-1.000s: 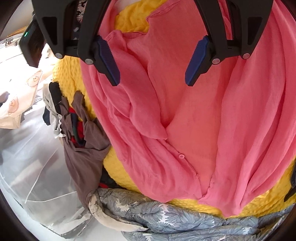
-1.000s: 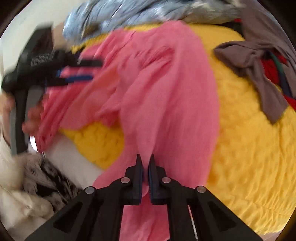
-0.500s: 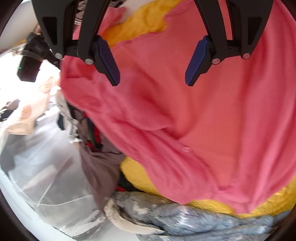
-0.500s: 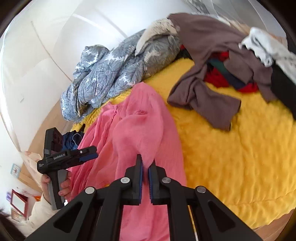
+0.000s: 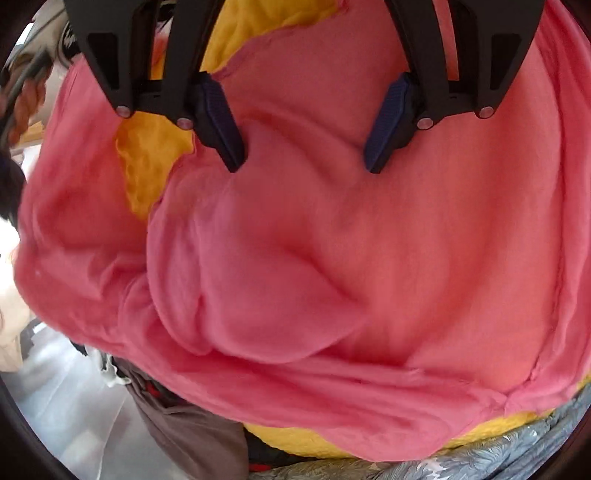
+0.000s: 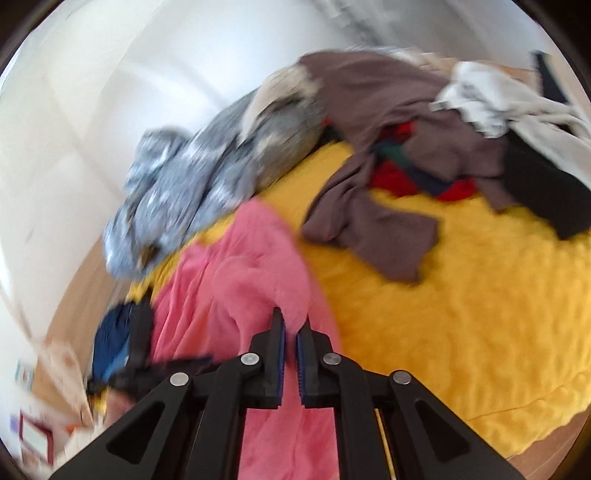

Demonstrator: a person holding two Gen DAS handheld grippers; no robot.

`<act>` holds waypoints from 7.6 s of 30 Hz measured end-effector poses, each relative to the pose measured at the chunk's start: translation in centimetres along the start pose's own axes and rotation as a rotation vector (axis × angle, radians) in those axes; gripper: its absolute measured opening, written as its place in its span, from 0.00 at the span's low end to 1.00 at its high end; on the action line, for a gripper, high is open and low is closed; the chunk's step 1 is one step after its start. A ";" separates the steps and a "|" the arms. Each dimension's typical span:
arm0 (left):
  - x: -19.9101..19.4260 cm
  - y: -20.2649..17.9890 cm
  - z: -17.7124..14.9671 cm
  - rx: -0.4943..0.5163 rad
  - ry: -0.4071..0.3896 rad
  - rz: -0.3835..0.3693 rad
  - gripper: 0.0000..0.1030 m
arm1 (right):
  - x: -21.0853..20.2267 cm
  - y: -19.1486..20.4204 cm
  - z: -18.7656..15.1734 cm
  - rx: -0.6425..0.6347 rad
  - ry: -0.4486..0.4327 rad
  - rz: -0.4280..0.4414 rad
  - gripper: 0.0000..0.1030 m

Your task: Fold clothes

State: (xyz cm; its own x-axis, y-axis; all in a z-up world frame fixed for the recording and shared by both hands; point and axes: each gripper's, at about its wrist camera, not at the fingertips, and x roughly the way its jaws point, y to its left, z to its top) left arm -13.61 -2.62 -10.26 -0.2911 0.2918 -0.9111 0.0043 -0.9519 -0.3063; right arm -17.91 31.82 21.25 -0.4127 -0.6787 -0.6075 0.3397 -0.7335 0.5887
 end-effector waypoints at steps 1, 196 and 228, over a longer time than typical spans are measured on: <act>-0.3 0.1 -0.2 0.004 0.001 0.011 0.68 | -0.1 -0.5 0.2 0.019 -0.013 -0.010 0.05; -12.3 10.8 -4.4 -0.145 -0.276 -0.011 0.71 | 1.8 12.3 3.0 -0.265 0.143 0.654 0.04; -4.6 9.7 -5.6 -0.022 0.013 0.242 0.71 | 5.3 9.1 5.6 -0.179 -0.001 0.139 0.02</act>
State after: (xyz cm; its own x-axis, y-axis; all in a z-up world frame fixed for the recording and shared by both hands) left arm -6.90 -12.64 -10.58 -0.2663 0.0570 -0.9622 0.0937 -0.9920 -0.0847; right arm -21.76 21.80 26.39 -0.3519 -0.7736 -0.5270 0.5381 -0.6278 0.5624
